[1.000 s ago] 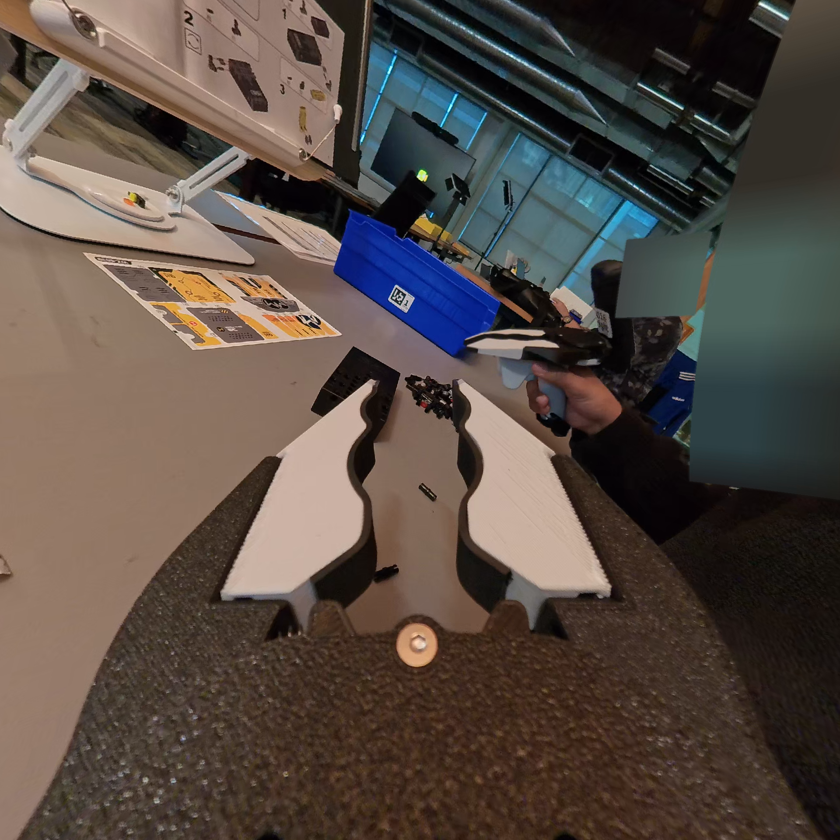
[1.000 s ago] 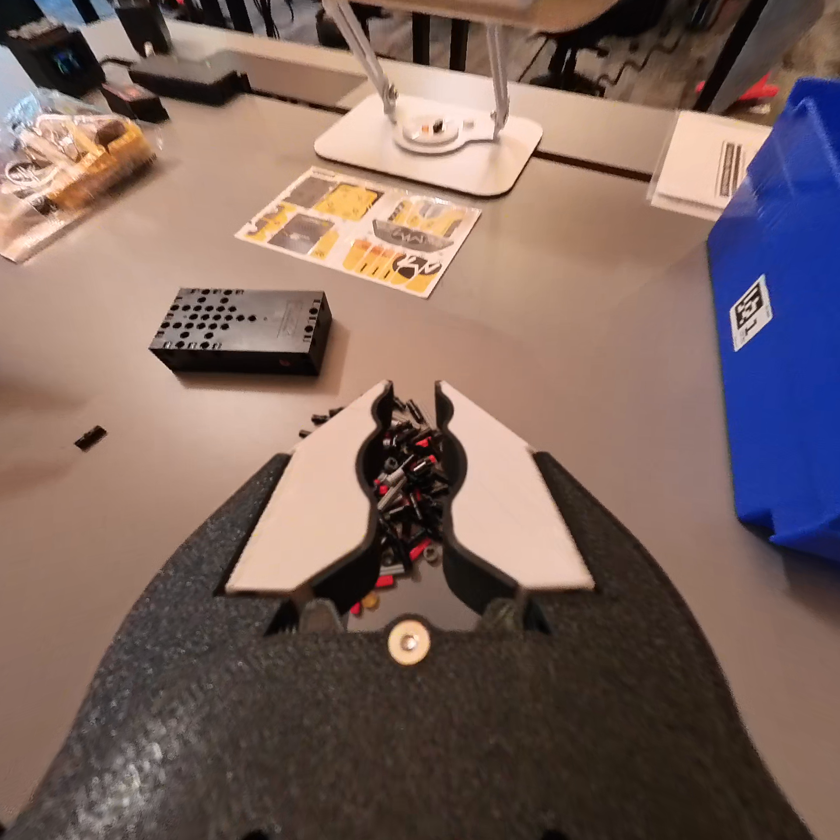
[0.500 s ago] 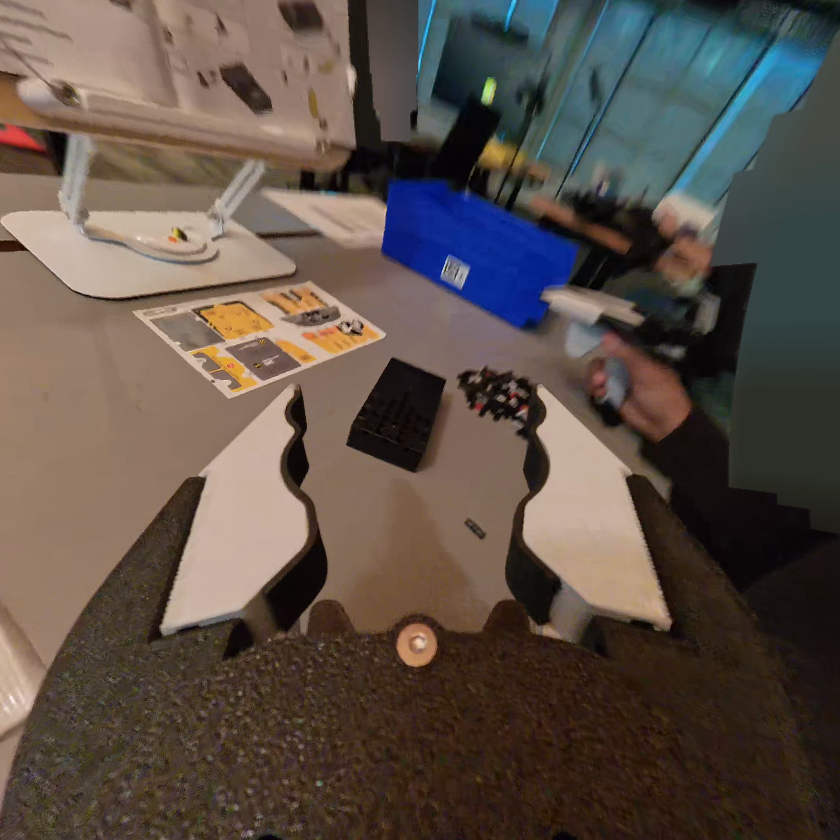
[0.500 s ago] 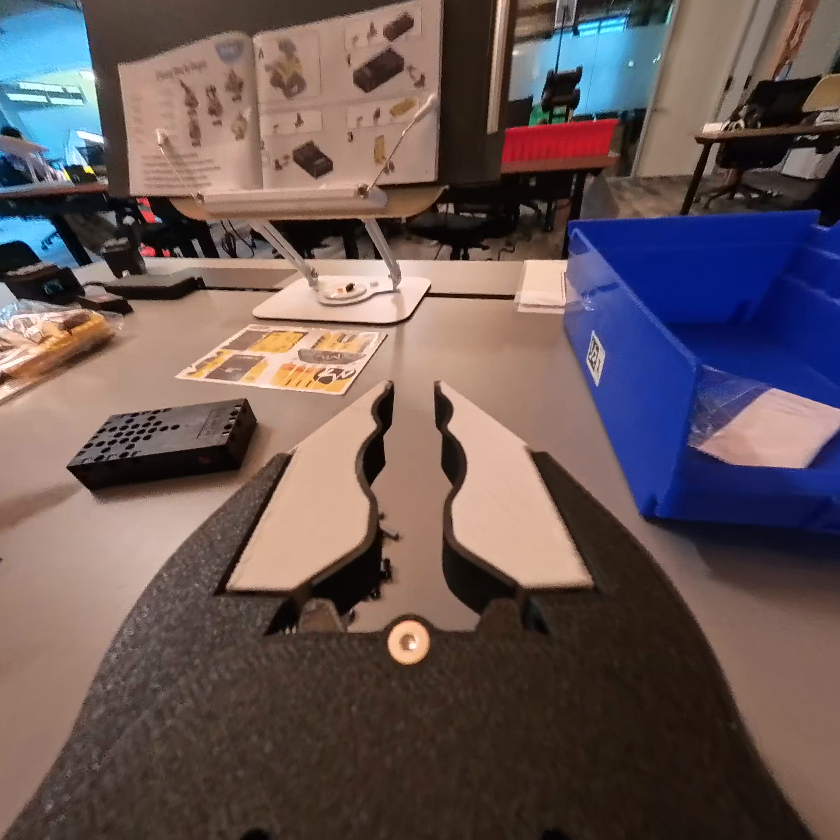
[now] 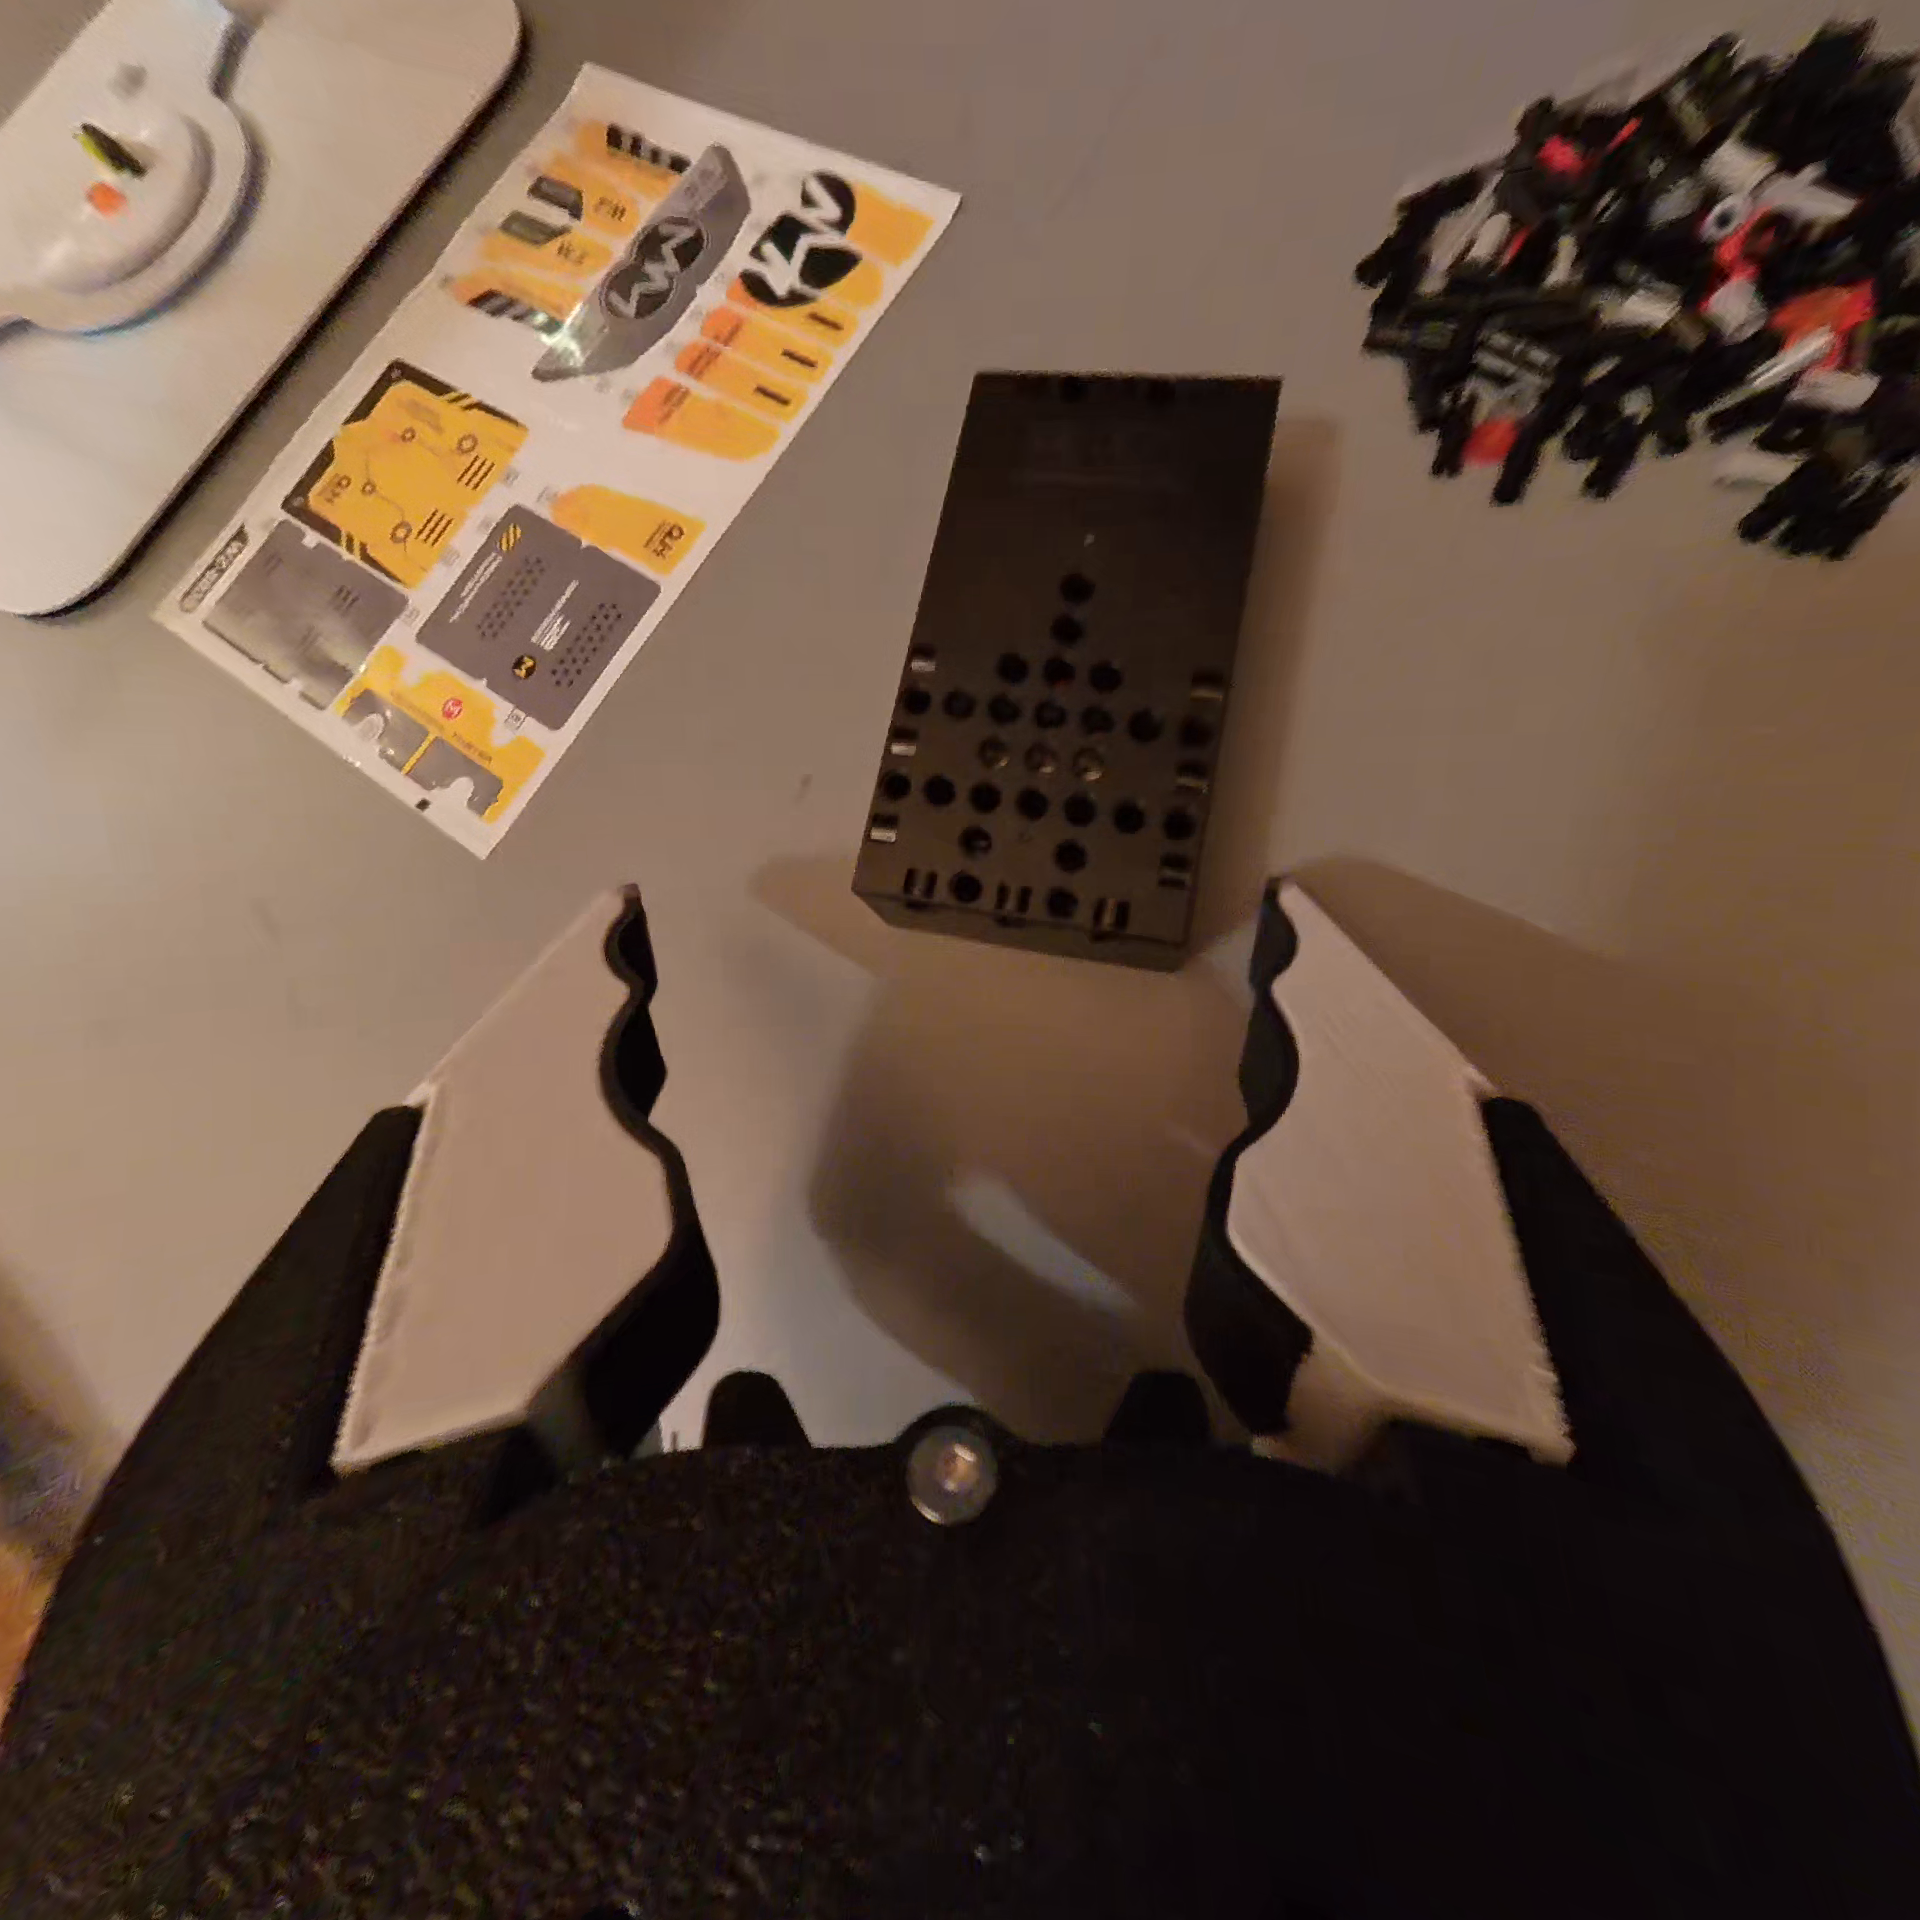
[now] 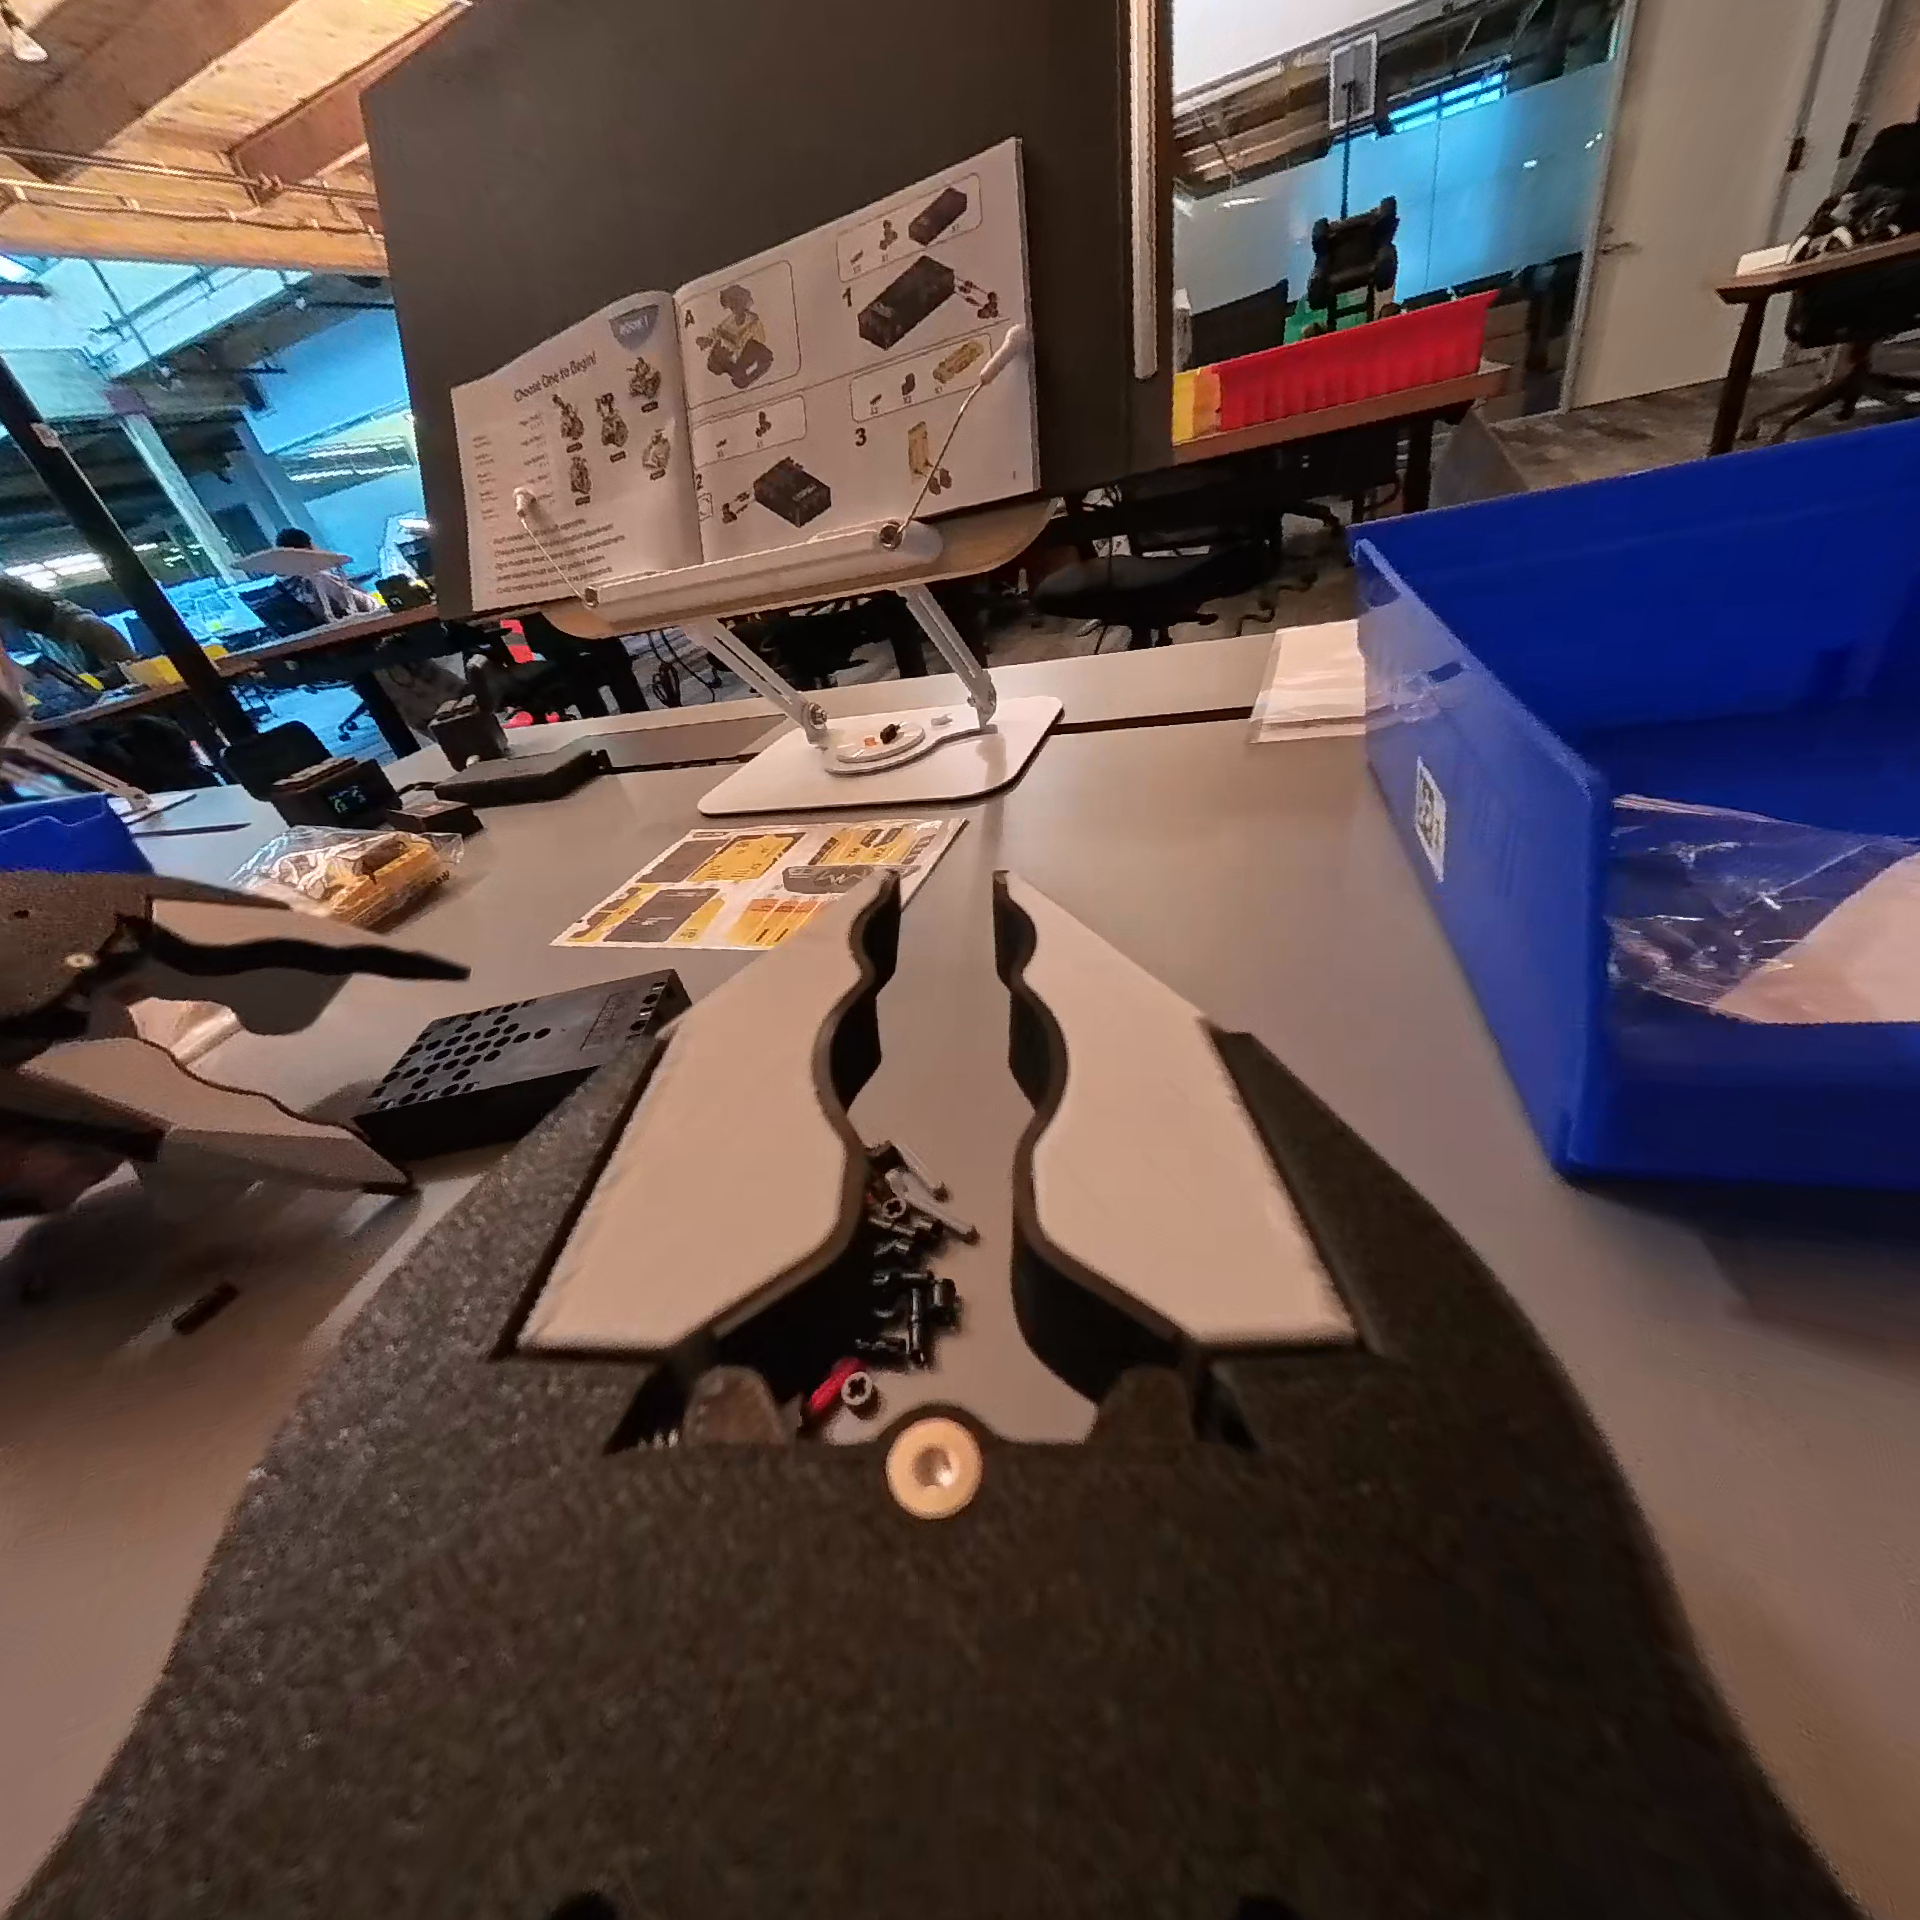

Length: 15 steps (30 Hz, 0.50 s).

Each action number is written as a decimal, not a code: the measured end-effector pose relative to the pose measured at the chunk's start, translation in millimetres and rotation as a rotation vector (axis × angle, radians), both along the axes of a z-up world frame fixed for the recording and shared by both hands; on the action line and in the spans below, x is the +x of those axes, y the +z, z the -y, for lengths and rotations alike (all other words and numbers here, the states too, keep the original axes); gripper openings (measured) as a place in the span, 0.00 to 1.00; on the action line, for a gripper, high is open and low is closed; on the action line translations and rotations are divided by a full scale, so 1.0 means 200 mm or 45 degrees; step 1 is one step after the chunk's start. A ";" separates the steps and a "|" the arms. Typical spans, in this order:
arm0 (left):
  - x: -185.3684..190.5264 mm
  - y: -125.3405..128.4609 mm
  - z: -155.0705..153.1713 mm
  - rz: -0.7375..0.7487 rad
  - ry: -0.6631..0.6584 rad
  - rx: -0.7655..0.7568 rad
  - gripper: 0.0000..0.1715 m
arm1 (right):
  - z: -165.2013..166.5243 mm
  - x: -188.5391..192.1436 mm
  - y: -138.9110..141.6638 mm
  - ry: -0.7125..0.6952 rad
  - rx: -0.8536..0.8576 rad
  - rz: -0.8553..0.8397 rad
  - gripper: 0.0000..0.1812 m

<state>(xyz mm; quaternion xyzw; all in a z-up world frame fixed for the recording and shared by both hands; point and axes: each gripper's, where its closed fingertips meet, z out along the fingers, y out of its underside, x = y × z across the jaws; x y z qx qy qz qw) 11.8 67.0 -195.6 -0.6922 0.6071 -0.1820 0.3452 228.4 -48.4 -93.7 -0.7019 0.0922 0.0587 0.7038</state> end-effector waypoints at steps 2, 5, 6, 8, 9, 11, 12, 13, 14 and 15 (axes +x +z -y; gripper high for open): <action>0.01 0.01 0.04 0.046 -0.036 -0.081 0.57 | 0.00 0.00 0.00 0.007 -0.003 -0.015 0.10; 0.00 0.02 0.07 0.068 -0.084 -0.113 0.35 | -0.01 0.00 -0.01 0.014 -0.013 -0.024 0.10; -0.01 0.02 0.07 0.060 -0.089 -0.101 0.35 | -0.01 0.00 -0.01 0.015 -0.017 -0.023 0.10; -0.04 0.02 0.06 0.038 -0.114 -0.059 0.35 | -0.01 0.00 -0.01 0.018 -0.025 -0.015 0.10; -0.06 0.02 0.05 0.021 -0.134 -0.045 0.35 | -0.01 -0.01 -0.02 0.019 -0.029 -0.011 0.10; -0.12 0.02 0.04 0.013 -0.194 -0.018 0.35 | -0.02 -0.01 -0.02 0.021 -0.035 -0.003 0.10; -0.15 0.02 0.04 0.018 -0.219 -0.027 0.35 | -0.02 -0.01 -0.02 0.021 -0.036 0.001 0.10; -0.17 0.02 0.04 0.025 -0.254 -0.050 0.35 | -0.02 -0.01 -0.02 0.020 -0.036 0.003 0.10; -0.20 0.02 0.05 0.036 -0.292 -0.077 0.35 | -0.02 -0.01 -0.02 0.021 -0.038 0.004 0.10; -0.23 0.02 0.05 0.048 -0.326 -0.100 0.35 | -0.02 -0.01 -0.02 0.023 -0.041 0.003 0.10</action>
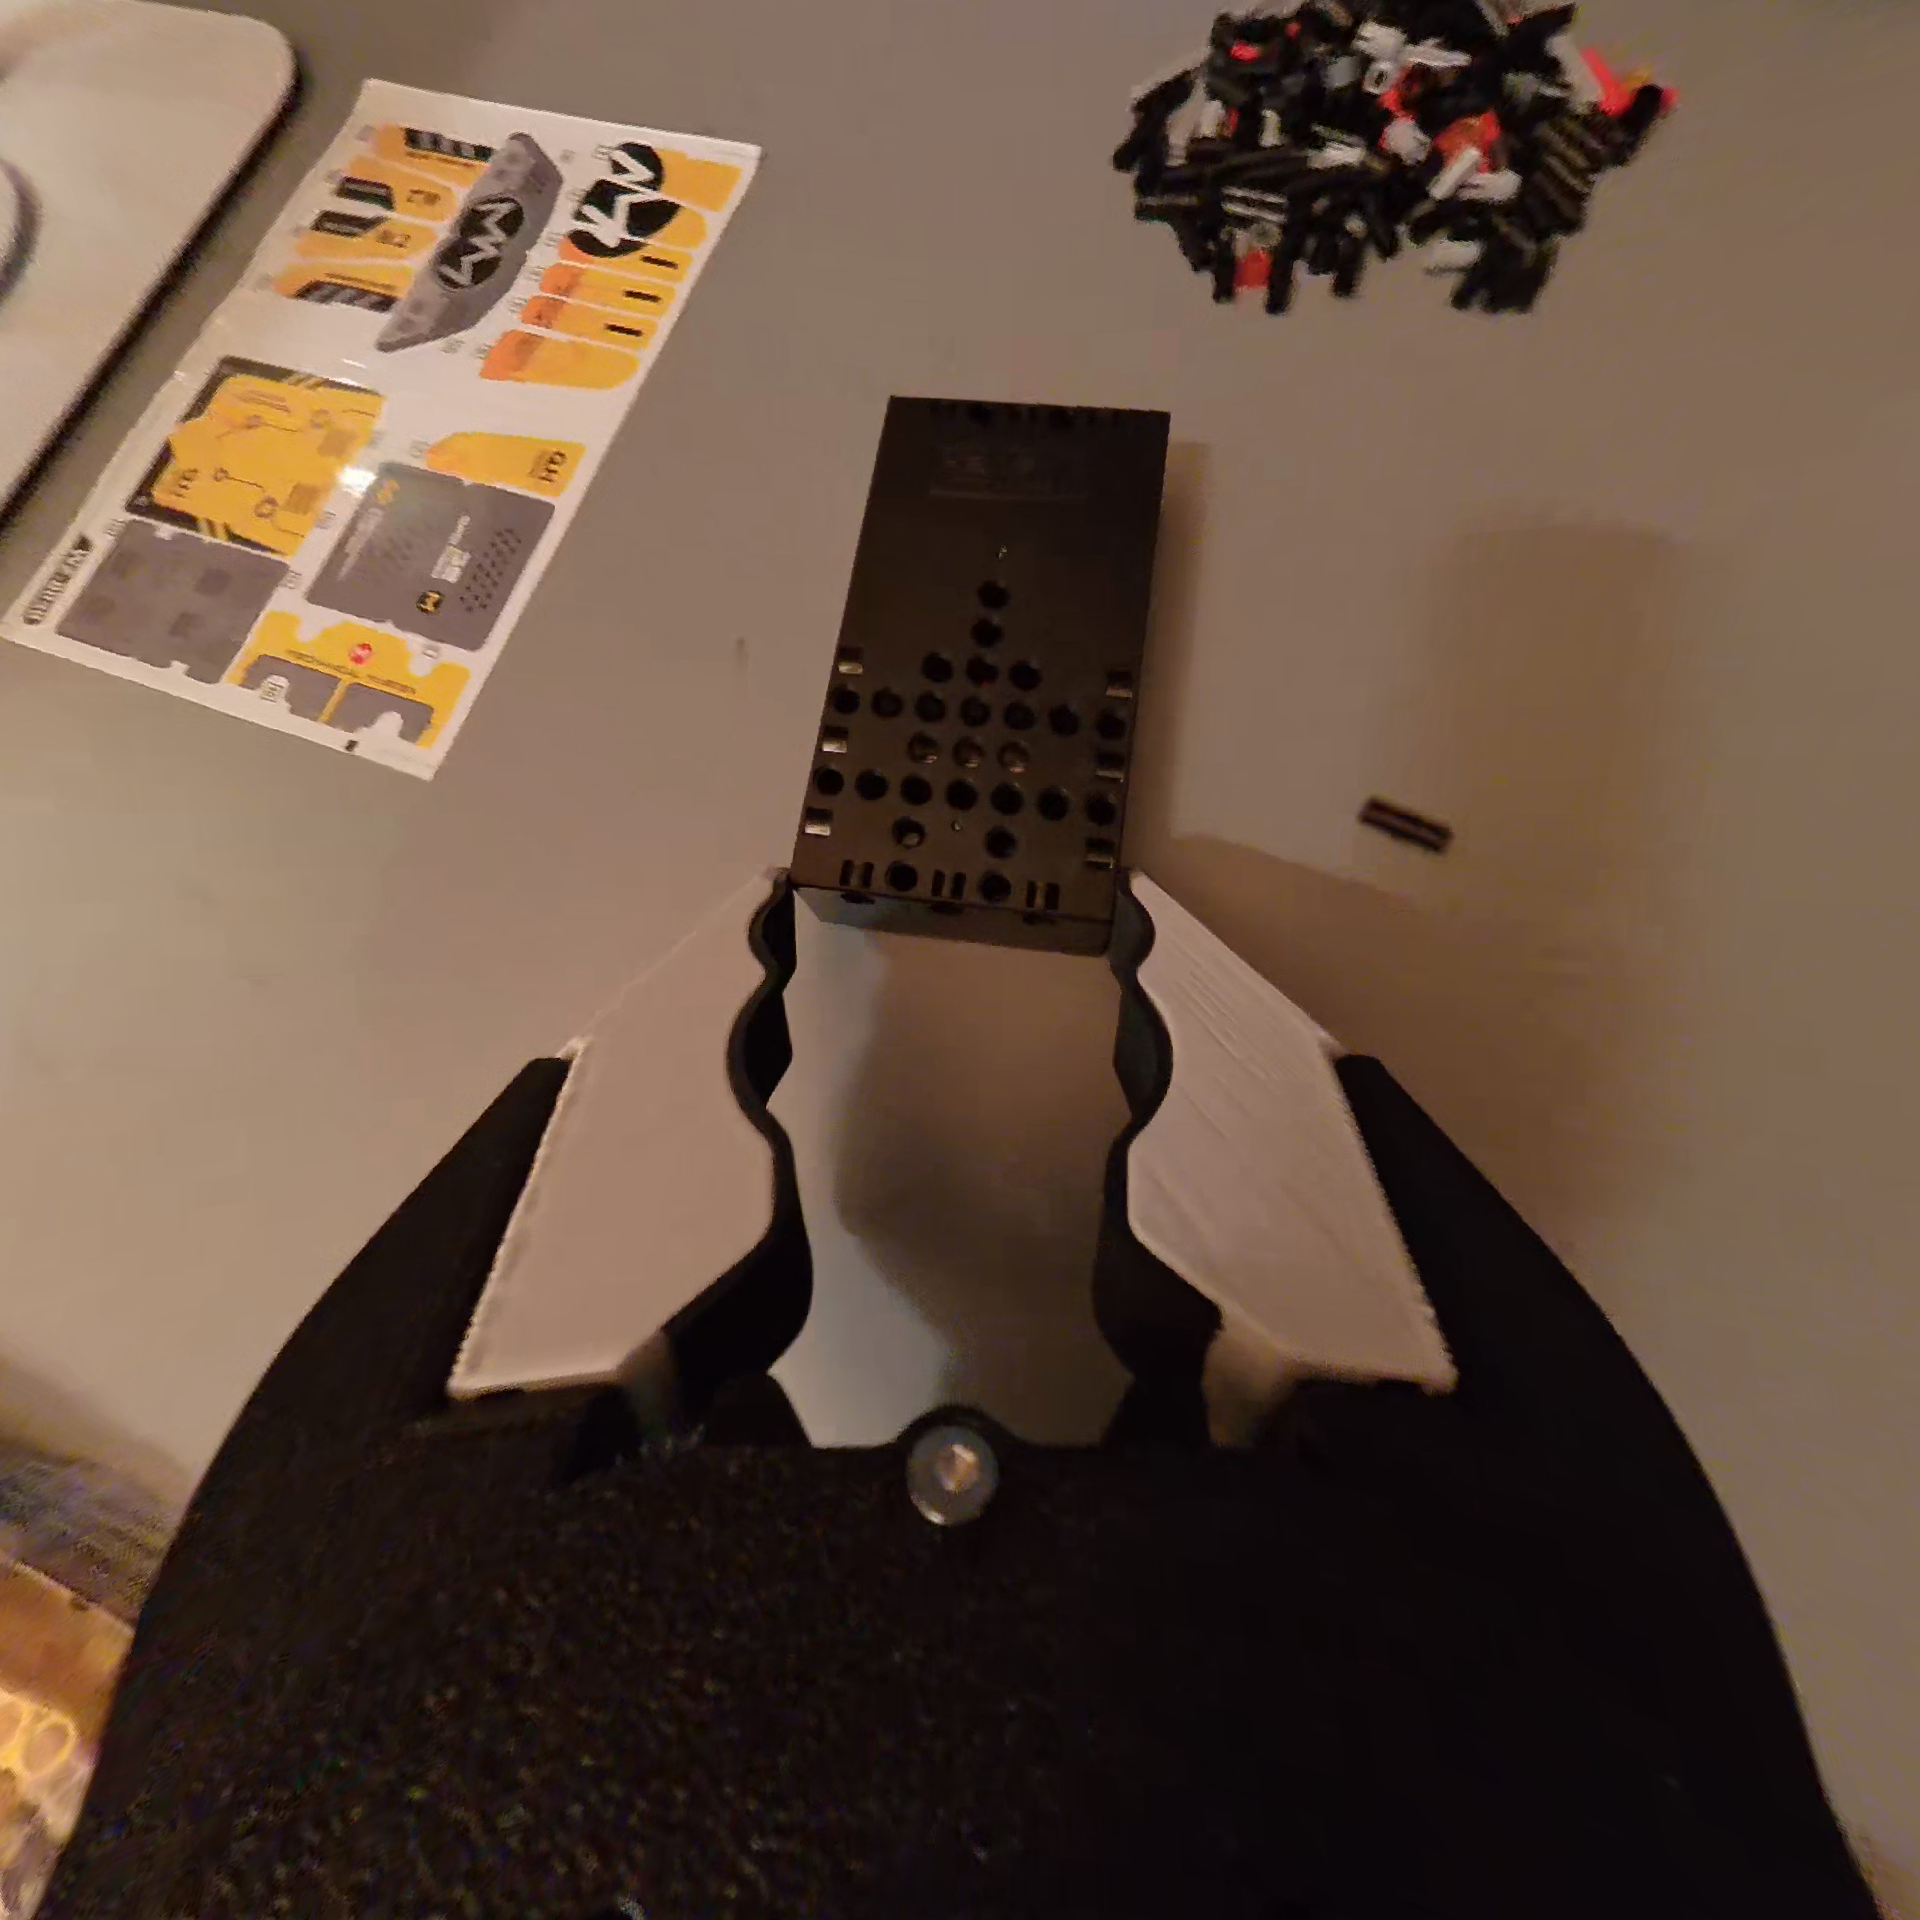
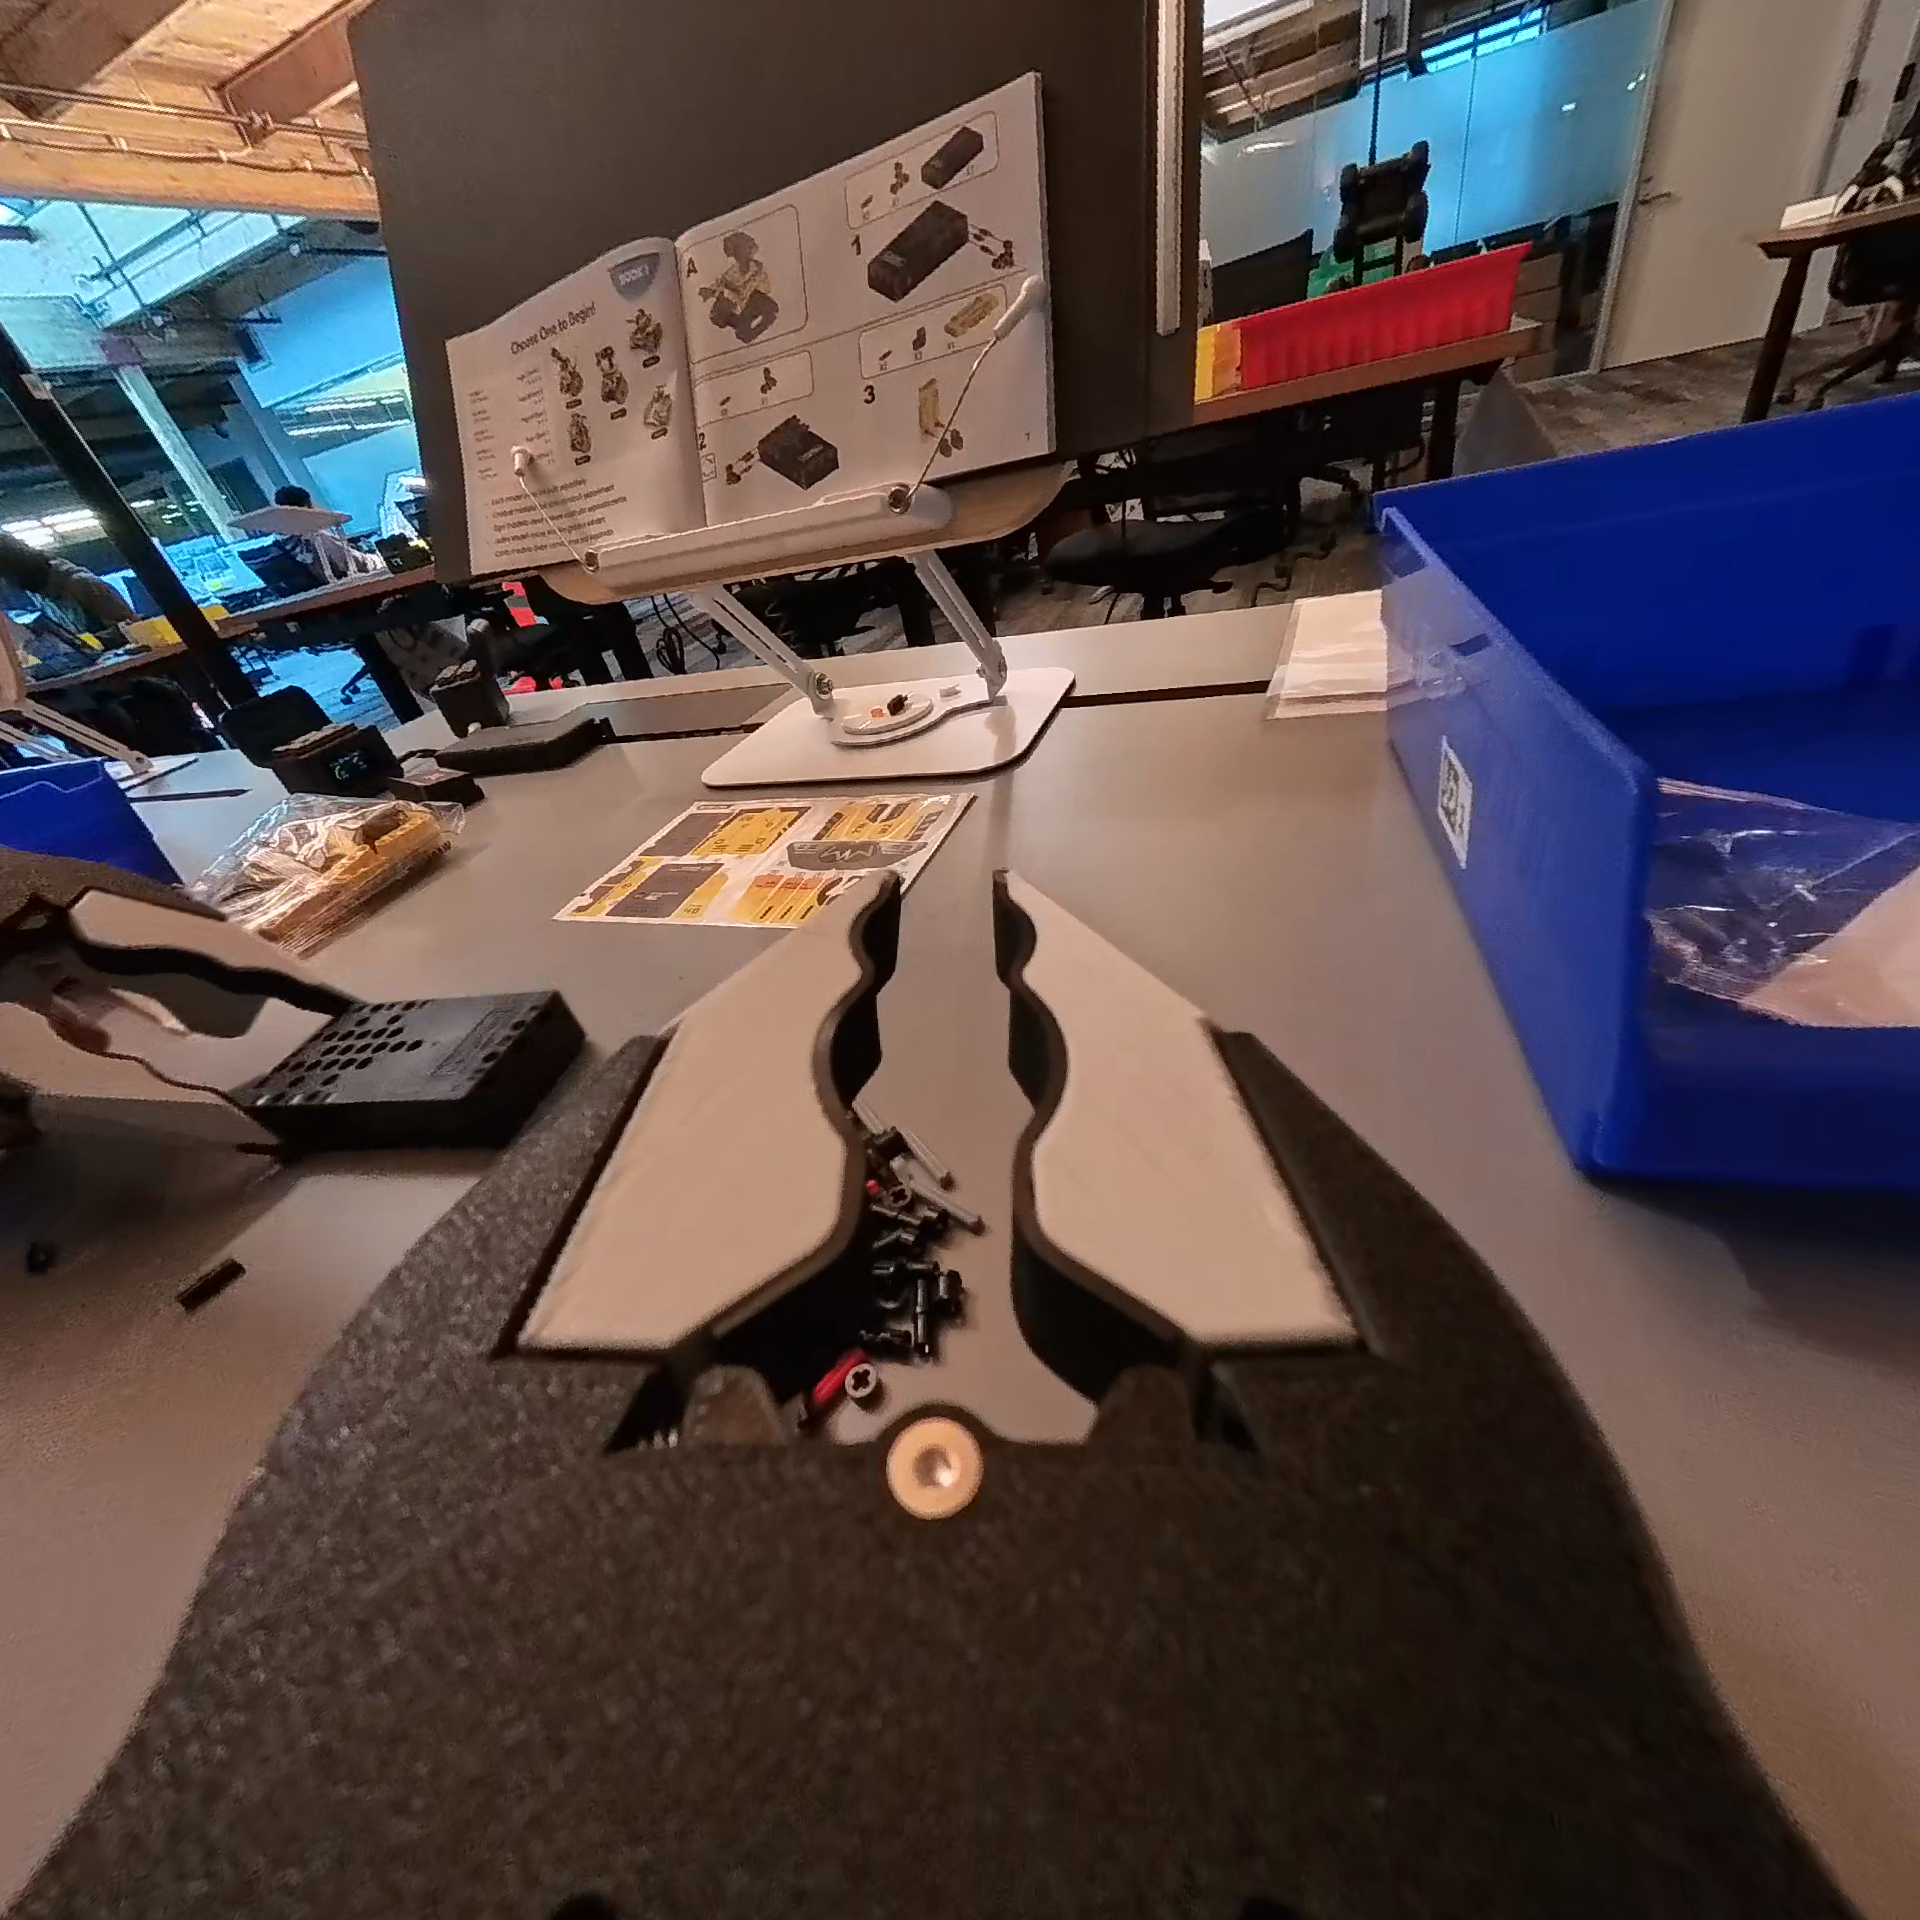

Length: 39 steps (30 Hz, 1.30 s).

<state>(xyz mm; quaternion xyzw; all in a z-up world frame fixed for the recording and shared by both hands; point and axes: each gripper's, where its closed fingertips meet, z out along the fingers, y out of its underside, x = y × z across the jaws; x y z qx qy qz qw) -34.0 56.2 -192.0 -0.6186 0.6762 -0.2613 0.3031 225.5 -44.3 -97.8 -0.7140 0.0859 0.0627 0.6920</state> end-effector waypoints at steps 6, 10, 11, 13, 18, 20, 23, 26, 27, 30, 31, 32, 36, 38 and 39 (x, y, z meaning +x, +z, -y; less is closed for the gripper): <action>-0.05 0.00 0.01 0.026 -0.076 0.001 0.35 | -0.01 -0.01 -0.01 0.027 -0.012 -0.024 0.10; -0.04 -0.01 -0.07 0.013 0.029 0.100 0.36 | -0.01 -0.01 -0.01 0.018 -0.011 -0.025 0.10; -0.04 -0.01 -0.09 0.015 0.061 0.119 0.38 | -0.01 -0.01 -0.01 0.015 -0.011 -0.025 0.10; -0.04 0.00 -0.13 0.019 0.123 0.133 0.38 | -0.01 -0.01 -0.01 0.015 -0.010 -0.023 0.10; -0.02 -0.01 -0.07 0.016 0.055 0.122 0.36 | -0.01 -0.01 -0.01 0.015 -0.008 -0.026 0.10; -0.01 -0.01 -0.04 0.018 0.020 0.119 0.36 | -0.01 0.00 -0.01 0.015 -0.007 -0.029 0.10; 0.00 0.00 0.01 0.025 -0.027 0.091 0.35 | -0.01 0.00 -0.01 0.015 -0.006 -0.030 0.10; 0.02 0.02 0.05 0.056 -0.038 0.061 0.34 | -0.01 0.00 -0.01 0.015 -0.012 -0.027 0.10; 0.03 0.02 0.05 0.063 -0.027 0.069 0.34 | -0.01 0.00 -0.01 0.014 -0.013 -0.026 0.10; 0.03 0.02 0.05 0.053 -0.029 0.058 0.34 | -0.01 0.00 -0.01 0.013 -0.013 -0.024 0.10; 0.03 0.02 0.05 0.055 -0.026 0.057 0.33 | -0.01 0.00 -0.01 0.013 -0.014 -0.025 0.10; 0.03 0.02 0.05 0.061 -0.027 0.060 0.32 | -0.01 0.00 -0.01 0.014 -0.015 -0.026 0.10; 0.04 0.03 0.06 0.076 -0.043 0.101 0.31 | -0.01 0.00 -0.01 0.016 -0.018 -0.027 0.10; 0.04 0.02 0.06 0.071 -0.041 0.120 0.31 | -0.01 0.00 -0.01 0.017 -0.018 -0.028 0.10; 0.04 0.03 0.06 0.073 -0.040 0.120 0.31 | -0.01 0.00 -0.01 0.017 -0.018 -0.028 0.10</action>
